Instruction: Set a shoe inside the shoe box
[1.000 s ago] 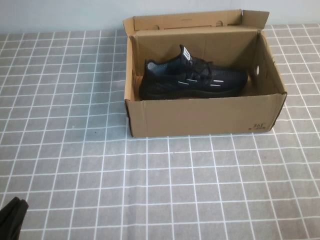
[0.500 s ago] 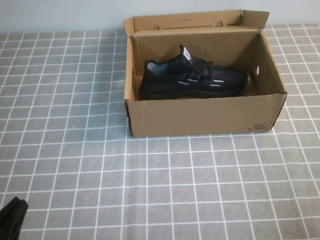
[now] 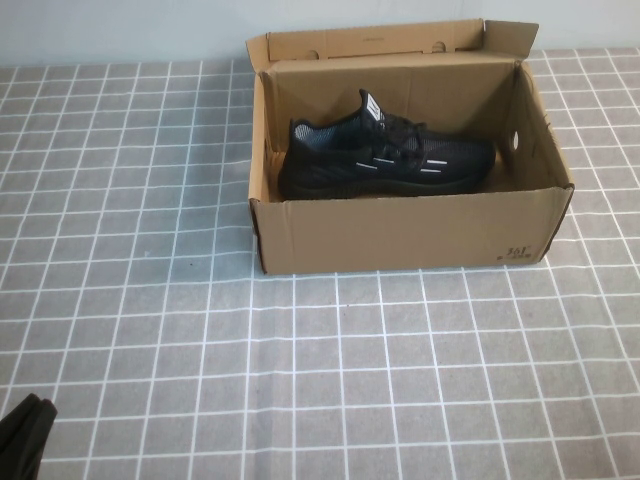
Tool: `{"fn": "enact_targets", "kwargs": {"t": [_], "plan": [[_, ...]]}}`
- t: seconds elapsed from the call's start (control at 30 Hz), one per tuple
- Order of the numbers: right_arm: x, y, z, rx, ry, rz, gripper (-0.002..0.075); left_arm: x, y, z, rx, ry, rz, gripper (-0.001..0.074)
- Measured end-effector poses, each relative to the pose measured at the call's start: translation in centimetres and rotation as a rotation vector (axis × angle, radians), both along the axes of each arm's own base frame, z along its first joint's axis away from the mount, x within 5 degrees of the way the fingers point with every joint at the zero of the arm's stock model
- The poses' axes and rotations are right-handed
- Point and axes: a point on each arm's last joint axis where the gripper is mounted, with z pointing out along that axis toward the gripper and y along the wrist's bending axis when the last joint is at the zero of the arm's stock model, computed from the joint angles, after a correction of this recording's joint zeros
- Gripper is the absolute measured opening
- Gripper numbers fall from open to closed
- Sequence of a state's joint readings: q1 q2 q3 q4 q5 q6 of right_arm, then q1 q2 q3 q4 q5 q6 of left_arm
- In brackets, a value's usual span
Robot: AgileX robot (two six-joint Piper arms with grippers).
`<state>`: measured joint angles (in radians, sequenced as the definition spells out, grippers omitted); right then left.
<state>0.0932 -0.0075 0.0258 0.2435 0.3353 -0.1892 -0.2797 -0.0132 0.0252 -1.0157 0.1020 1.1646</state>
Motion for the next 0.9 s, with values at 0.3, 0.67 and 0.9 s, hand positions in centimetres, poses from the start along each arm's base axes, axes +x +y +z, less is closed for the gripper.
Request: {"fn": "enact_targets", "kwargs": {"t": [0.3, 0.67, 0.9], "plan": [[0.0, 0.0, 0.0, 0.0, 0.0, 0.0, -0.0016, 0.2, 0.5, 0.3, 0.018, -0.042, 0.061, 0.0], [0.0, 0.0, 0.0, 0.002, 0.001, 0.0, -0.0016, 0.4, 1.5, 0.4, 0.032, -0.054, 0.231, 0.0], [0.0, 0.0, 0.0, 0.002, 0.002, 0.001, -0.0016, 0.3, 1.4, -1.8, 0.044, 0.195, 0.215, -0.0001]]}}
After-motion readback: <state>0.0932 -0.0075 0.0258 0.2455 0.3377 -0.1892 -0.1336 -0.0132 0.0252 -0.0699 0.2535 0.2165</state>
